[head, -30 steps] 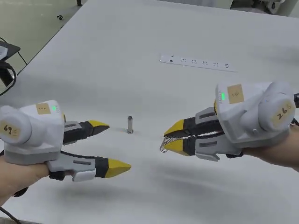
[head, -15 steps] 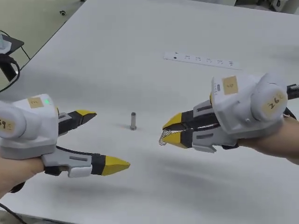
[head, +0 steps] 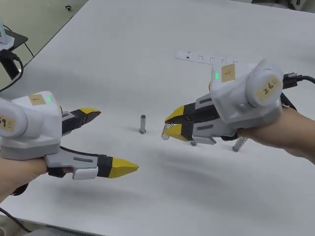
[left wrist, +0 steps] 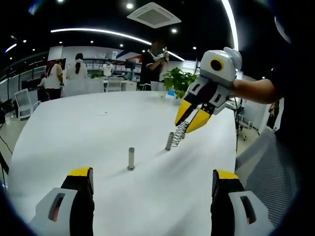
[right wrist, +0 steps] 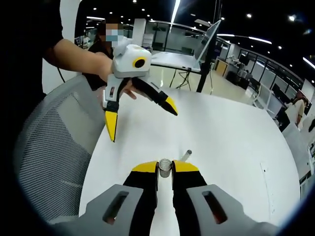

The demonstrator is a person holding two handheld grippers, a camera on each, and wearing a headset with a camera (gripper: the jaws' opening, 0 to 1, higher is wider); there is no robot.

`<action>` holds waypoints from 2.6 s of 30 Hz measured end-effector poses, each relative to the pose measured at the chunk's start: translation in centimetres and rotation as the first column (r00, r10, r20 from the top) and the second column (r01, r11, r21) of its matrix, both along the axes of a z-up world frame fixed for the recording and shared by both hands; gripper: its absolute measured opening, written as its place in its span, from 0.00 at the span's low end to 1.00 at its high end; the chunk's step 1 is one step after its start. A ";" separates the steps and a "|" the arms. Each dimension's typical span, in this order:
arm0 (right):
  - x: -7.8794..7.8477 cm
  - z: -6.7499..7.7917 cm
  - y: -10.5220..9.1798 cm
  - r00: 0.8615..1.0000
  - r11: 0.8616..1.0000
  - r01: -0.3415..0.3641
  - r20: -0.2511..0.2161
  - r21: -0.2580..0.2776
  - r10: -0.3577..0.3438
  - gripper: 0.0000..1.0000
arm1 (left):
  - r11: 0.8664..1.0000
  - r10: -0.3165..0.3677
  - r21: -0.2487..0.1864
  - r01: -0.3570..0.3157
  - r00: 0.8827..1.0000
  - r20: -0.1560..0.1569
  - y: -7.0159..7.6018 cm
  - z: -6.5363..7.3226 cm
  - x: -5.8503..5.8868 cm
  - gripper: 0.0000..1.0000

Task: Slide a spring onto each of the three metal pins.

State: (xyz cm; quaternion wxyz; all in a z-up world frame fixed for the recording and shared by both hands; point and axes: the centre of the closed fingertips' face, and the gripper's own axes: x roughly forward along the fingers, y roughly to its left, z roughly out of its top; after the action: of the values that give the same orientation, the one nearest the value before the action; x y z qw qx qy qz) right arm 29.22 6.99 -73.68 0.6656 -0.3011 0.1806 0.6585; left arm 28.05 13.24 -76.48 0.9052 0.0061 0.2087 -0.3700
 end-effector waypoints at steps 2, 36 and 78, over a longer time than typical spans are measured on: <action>0.4 0.1 0.5 1.000 1.000 0.005 -0.004 0.004 -0.005 0.08 | 1.000 0.001 -0.001 -0.001 1.000 -0.001 0.0 0.0 0.0 0.98; 5.5 -0.8 4.9 0.987 0.993 0.119 -0.112 0.027 -0.115 0.08 | 1.000 -0.016 -0.014 0.016 1.000 -0.015 -0.3 -0.5 -0.4 0.98; 5.7 -8.6 4.8 0.980 0.982 0.115 -0.142 -0.149 -0.137 0.08 | 0.998 -0.055 -0.034 0.054 0.997 -0.045 -1.2 -1.2 -1.2 0.98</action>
State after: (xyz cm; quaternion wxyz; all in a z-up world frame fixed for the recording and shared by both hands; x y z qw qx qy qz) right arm 34.95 11.81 -82.28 0.6676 -0.2839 0.2953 0.6216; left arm 26.84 12.04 -77.68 0.8897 -0.0114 0.2233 -0.3980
